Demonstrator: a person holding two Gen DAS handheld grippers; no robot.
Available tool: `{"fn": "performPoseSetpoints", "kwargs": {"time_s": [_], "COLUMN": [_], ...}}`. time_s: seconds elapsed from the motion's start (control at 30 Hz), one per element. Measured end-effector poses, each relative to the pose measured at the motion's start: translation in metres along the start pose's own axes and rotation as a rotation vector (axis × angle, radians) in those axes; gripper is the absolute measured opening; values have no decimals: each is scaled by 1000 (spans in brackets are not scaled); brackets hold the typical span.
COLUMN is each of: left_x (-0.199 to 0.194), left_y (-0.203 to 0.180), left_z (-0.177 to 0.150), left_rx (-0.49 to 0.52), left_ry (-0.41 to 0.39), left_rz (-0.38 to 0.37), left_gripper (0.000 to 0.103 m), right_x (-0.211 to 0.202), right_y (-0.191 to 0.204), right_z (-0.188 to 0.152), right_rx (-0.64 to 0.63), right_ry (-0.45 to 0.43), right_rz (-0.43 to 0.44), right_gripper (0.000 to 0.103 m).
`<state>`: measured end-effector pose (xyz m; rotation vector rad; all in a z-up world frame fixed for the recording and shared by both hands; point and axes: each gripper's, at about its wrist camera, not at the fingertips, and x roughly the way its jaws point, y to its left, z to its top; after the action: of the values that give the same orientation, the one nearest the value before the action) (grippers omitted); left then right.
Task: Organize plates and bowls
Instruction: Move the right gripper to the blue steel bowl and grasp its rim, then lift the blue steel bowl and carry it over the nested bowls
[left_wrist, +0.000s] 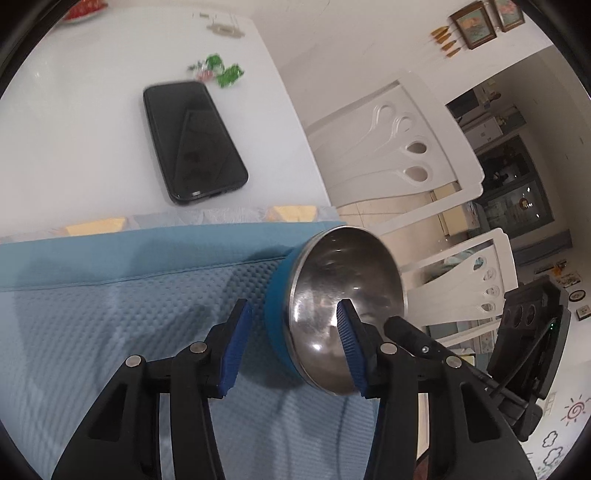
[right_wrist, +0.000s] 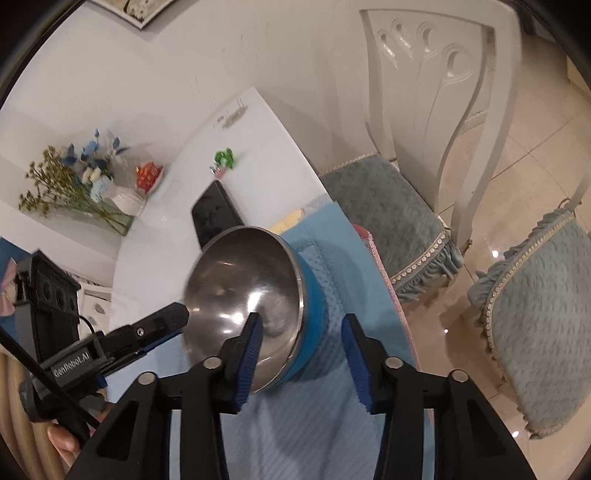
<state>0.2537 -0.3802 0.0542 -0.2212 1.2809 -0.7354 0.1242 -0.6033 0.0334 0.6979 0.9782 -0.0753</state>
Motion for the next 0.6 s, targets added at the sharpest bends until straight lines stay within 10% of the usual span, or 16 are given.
{"fn": "performPoseSetpoints", "kwargs": {"time_s": [0.2,0.6], "left_x": [31,-7], "left_y": [1,-14], "left_z": [-3,-14], "left_rx": [54,97], "left_ry": [65,9], "left_rz": [21,39], "left_gripper": [18,16], "right_x": [27,8], "right_y": [-4,21], "right_z": [0,-5], "right_rx": [-30,-71], "right_ry": [15,-8], "right_rz": [-14,-65], "right_gripper": [26,18]}}
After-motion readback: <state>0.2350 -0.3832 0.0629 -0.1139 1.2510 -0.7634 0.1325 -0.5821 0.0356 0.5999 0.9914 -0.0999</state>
